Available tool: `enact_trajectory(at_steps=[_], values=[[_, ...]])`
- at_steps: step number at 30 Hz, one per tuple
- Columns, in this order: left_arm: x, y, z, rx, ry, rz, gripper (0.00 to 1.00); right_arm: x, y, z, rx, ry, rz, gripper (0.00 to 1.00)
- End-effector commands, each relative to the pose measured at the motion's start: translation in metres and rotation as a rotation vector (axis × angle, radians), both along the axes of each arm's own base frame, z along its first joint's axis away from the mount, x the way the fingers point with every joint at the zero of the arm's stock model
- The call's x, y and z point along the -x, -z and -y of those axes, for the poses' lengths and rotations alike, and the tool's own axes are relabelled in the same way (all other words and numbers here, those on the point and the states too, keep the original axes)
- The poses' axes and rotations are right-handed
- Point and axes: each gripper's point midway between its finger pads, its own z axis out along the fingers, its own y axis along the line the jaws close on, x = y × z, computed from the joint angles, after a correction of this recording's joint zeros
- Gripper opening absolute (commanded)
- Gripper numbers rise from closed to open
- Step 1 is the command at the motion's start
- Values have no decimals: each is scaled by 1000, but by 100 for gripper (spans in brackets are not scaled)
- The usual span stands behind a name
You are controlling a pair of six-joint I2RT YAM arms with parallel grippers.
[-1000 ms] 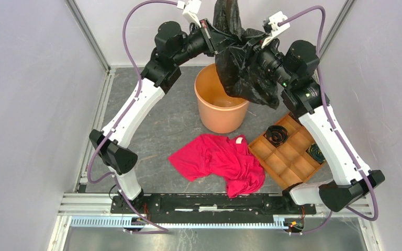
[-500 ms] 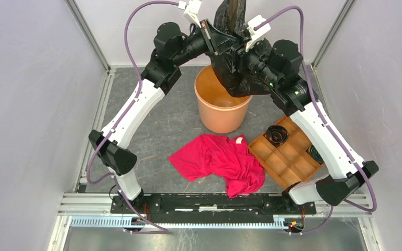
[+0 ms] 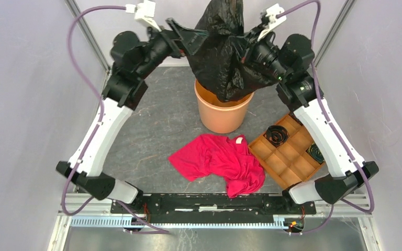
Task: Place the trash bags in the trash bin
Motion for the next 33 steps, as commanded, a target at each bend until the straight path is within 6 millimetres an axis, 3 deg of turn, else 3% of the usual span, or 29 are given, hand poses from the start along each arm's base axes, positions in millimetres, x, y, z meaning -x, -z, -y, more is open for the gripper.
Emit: enact_trajectory(at_steps=[1, 6, 9, 12, 14, 17, 21, 24, 28, 30, 33], values=[[3, -31, -76, -13, -350, 131, 100, 20, -48, -9, -124, -191, 39, 0], [-2, -23, -127, -22, -612, 125, 99, 14, 5, 18, -84, -192, 26, 0], [-25, -1, -130, -63, -644, 50, 94, 16, 35, 28, -53, -222, 26, 0], [-62, 31, -106, -73, -485, -76, 84, 11, 58, 42, 6, -180, 31, 0], [-73, 46, -79, -52, -305, -107, 81, 4, 67, 57, 22, -126, 26, 0], [-78, 65, -41, -30, -96, -131, 75, -6, 73, 78, 22, -61, 7, 0], [-78, 100, -7, -1, 63, -185, 72, -15, 73, 98, -3, 14, -8, 0], [-74, 133, 28, -58, 172, -236, 70, -14, 69, 96, -12, -4, -3, 0], [-64, 176, 64, -161, 201, -291, 55, -8, 60, 84, -50, -82, 7, 1], [-61, 196, 72, -237, 163, -293, 51, -5, 58, 72, -75, -158, 13, 1], [-67, 220, 64, -353, 37, -280, 45, -4, 58, 43, -23, -254, 18, 1]])
